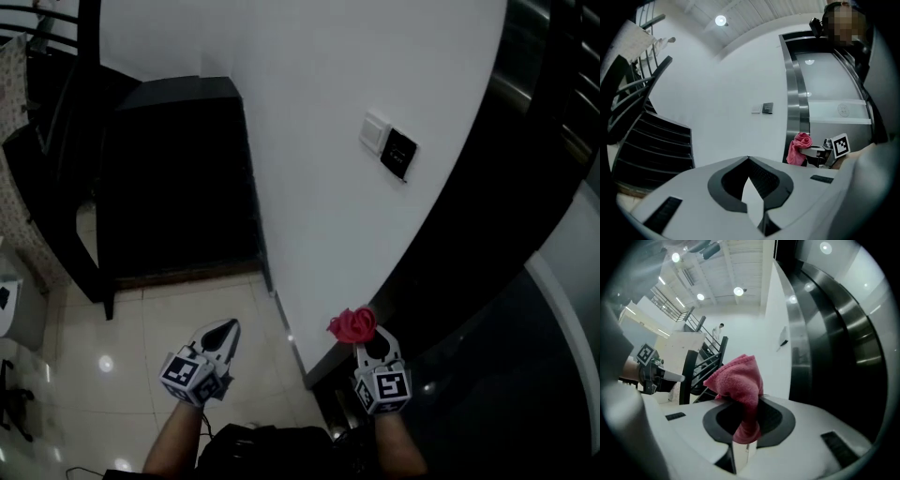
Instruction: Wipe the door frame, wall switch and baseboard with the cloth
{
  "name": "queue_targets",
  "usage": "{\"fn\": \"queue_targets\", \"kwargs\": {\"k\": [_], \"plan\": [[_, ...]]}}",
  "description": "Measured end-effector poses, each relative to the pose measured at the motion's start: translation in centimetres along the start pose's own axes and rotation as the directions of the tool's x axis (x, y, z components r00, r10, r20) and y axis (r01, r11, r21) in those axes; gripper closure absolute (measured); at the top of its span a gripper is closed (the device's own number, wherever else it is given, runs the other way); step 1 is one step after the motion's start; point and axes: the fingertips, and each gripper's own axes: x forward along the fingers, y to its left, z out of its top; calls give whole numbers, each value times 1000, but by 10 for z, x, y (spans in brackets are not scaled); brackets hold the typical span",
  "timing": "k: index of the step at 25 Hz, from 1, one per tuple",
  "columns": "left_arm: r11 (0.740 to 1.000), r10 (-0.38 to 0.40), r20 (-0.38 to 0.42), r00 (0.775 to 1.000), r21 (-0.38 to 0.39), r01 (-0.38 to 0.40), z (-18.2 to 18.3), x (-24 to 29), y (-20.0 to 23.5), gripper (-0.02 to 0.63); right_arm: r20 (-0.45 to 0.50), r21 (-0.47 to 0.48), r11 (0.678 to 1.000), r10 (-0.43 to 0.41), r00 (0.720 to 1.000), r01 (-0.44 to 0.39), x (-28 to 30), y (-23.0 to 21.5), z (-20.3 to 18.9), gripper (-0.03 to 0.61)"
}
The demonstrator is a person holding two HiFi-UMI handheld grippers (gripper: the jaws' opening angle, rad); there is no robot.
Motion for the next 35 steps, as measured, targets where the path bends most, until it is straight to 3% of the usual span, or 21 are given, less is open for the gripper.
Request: {"fn": "queue_targets", "kwargs": {"k": [7,10,15,22,28,32,35], "plan": [[990,143,-5,990,8,-143,20,-59,97,623,26,55,983,173,985,-174,102,113,11,518],[981,195,5,981,15,-195,21,-63,126,623,31,52,967,247,968,-249,141,139,15,520],[968,249,-14,968,30,-248,22,-24,165,623,67,95,951,288,955,-294,216,134,17,520],[967,234,28,972,98,-236,63,100,227,623,137,111,944,294,946,-309,326,96,44,520],[981,138,61,988,128,-145,80,214,256,623,144,100,965,227,963,-243,386,47,55,519],[992,-8,37,999,126,3,67,288,266,623,113,88,990,101,988,-112,412,6,49,519],[985,-143,26,989,101,140,61,337,277,623,90,73,997,-17,996,10,432,-14,47,520]]}}
